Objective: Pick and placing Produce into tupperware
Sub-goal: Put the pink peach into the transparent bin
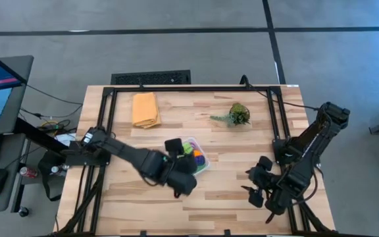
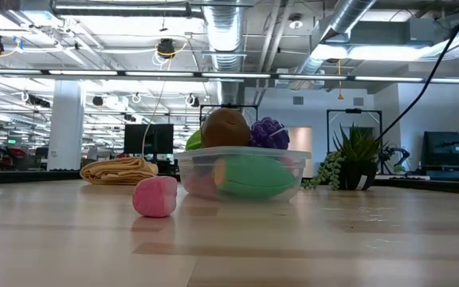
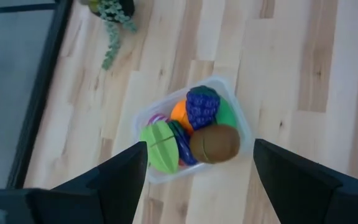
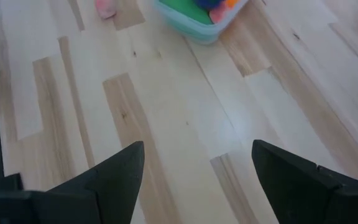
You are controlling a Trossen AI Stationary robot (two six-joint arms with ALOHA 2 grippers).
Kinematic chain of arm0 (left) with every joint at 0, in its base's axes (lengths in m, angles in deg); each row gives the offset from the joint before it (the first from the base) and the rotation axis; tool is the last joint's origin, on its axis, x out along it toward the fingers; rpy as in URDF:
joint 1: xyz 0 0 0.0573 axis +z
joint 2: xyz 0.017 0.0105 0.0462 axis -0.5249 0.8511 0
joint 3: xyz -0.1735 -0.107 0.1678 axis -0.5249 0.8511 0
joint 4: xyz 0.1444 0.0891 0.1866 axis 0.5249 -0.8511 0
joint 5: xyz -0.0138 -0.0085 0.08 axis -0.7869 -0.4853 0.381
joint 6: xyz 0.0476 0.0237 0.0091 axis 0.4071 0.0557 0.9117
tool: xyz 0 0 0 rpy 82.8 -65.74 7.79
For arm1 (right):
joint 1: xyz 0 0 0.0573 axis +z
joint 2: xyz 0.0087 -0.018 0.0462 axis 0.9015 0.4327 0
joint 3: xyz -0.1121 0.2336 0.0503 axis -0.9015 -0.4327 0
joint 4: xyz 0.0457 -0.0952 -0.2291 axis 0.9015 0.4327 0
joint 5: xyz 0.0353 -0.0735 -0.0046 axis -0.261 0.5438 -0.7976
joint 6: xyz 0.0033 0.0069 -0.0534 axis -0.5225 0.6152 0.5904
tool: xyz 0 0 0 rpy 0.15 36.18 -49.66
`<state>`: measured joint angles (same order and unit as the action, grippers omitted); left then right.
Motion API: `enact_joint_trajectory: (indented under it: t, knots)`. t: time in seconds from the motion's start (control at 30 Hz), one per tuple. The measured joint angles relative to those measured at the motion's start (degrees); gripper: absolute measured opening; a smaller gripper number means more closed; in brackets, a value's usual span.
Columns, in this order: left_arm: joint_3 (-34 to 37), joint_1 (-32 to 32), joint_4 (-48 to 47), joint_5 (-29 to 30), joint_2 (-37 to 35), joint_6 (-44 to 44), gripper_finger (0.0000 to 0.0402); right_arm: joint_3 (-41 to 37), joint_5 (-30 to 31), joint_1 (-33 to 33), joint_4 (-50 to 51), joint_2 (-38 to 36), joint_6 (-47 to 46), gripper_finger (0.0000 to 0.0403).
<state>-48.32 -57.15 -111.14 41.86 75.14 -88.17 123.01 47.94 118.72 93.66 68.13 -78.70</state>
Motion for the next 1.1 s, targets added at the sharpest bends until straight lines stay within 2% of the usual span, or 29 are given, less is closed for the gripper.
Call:
enact_joint_trajectory:
  t: [0.2, 0.4, 0.57, 0.73, 1.1]
  knots:
    - [0.00, -5.59, -4.75, 7.95, 0.00, -10.11, 0.0286, 0.00, -0.01, -2.35, -2.26, 0.00, 5.63, 0.0322]
    - [0.04, -10.15, -12.49, 13.02, 0.00, -22.83, 0.0286, 0.00, -0.02, -4.93, -7.06, 0.00, 12.78, 0.0322]
    - [1.81, -14.04, -12.48, 16.75, -0.04, -29.67, 0.0286, 0.00, -0.03, -7.34, -13.52, 0.00, 19.60, 0.0322]
    - [7.35, -17.75, -12.38, 16.90, -0.11, -37.29, 0.0286, 0.00, -0.06, -10.10, -17.40, 0.00, 22.56, 0.0322]
    - [20.55, -26.32, -12.04, 21.54, -0.07, -63.23, 0.0286, 0.00, -1.97, -14.41, -22.73, 0.00, 25.53, 0.0322]
